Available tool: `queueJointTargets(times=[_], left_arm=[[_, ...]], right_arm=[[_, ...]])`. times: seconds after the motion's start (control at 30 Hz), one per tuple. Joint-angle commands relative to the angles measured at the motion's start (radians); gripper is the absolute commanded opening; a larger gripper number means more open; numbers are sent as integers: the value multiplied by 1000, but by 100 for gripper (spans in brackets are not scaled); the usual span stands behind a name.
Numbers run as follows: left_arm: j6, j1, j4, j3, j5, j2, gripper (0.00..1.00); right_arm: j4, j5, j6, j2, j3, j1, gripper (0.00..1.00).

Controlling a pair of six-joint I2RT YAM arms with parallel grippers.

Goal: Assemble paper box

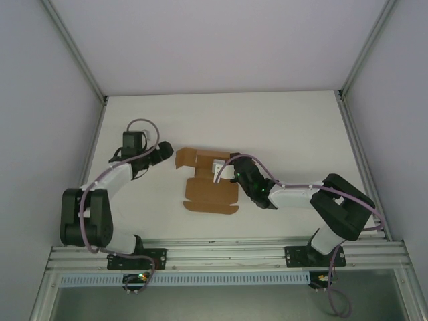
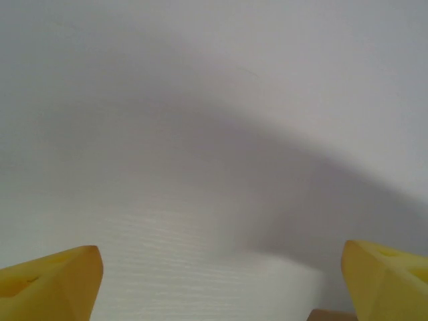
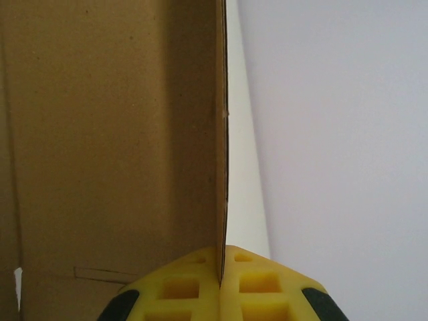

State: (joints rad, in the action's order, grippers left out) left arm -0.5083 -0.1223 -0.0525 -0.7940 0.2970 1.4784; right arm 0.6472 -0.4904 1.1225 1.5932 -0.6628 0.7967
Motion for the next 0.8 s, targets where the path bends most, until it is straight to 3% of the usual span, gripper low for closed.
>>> queueJointTargets(times=[0.0,0.1,0.3,0.77], left_arm=[[18,-6,167,3,208,16,89],[66,-38,218,29,285,12,82],[127,-132,210,91,231,-31,66],[211,-269,293,202,73,-74,65]], right_arm=[[52,-30,22,8,2,7,0],[57,-40,13,8,-1,8,0],[33,-60,-6,5,-18,7,0],[25,-78,42,8,6,21,0]])
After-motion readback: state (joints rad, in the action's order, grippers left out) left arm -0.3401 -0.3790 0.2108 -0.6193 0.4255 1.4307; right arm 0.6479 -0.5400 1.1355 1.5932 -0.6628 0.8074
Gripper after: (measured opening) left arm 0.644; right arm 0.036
